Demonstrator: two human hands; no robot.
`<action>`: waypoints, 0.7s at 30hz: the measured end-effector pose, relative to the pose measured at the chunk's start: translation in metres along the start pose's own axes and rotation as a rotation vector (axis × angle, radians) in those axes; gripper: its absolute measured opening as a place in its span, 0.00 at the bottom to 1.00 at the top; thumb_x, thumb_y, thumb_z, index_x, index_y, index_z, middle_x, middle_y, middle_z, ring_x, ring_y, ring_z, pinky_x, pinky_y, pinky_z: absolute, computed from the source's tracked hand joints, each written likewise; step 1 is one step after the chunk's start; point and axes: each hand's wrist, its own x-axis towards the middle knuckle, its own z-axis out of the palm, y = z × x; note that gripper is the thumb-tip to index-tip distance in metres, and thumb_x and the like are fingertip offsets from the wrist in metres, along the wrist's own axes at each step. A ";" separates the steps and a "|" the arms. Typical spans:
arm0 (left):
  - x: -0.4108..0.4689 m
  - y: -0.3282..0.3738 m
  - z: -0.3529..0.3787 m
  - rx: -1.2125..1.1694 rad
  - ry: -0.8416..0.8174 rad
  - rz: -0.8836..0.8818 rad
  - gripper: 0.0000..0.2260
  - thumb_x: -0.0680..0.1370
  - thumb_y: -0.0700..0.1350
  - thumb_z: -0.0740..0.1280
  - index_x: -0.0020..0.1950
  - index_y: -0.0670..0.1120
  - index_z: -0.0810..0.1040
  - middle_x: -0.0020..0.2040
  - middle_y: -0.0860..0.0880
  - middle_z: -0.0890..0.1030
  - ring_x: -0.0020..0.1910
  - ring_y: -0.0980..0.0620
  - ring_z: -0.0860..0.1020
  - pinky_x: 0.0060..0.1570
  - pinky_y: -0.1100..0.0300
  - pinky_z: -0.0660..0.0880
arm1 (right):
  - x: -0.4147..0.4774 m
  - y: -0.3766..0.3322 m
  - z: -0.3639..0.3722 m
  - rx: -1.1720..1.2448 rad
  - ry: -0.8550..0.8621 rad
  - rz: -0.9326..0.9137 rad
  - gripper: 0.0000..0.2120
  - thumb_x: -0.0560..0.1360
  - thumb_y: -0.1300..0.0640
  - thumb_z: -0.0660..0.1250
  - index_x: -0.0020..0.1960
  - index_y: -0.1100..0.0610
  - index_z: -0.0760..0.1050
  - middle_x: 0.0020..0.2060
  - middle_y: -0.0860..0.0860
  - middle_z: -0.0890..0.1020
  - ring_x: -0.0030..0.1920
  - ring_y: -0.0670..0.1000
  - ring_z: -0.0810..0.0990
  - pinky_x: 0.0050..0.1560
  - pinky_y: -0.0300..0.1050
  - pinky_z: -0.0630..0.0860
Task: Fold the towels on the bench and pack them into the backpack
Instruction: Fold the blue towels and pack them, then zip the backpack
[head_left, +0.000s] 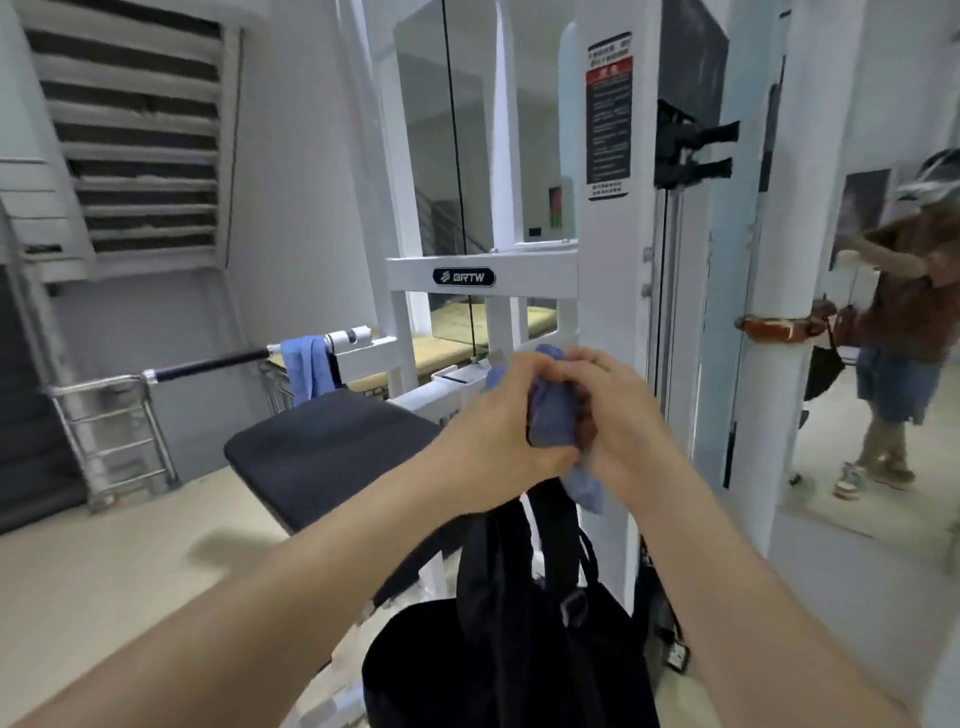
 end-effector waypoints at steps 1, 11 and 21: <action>-0.021 0.009 -0.005 -0.088 0.089 -0.007 0.23 0.72 0.45 0.72 0.60 0.60 0.65 0.50 0.55 0.79 0.48 0.54 0.81 0.49 0.52 0.80 | -0.021 -0.006 0.006 0.154 -0.073 0.034 0.05 0.77 0.65 0.64 0.49 0.58 0.77 0.39 0.56 0.83 0.40 0.53 0.83 0.42 0.47 0.81; -0.181 0.052 -0.065 -0.970 0.766 -0.406 0.12 0.77 0.41 0.68 0.59 0.50 0.74 0.47 0.42 0.83 0.41 0.46 0.81 0.36 0.55 0.78 | -0.169 0.014 0.079 -0.567 -0.889 -0.240 0.47 0.69 0.58 0.76 0.71 0.27 0.51 0.61 0.26 0.71 0.60 0.36 0.77 0.57 0.35 0.76; -0.281 0.063 -0.052 0.051 0.651 -0.490 0.16 0.73 0.42 0.72 0.60 0.50 0.79 0.47 0.54 0.81 0.47 0.57 0.79 0.50 0.61 0.77 | -0.191 0.049 0.105 -0.422 -0.869 0.193 0.24 0.79 0.41 0.57 0.32 0.44 0.83 0.32 0.39 0.84 0.36 0.36 0.82 0.37 0.29 0.76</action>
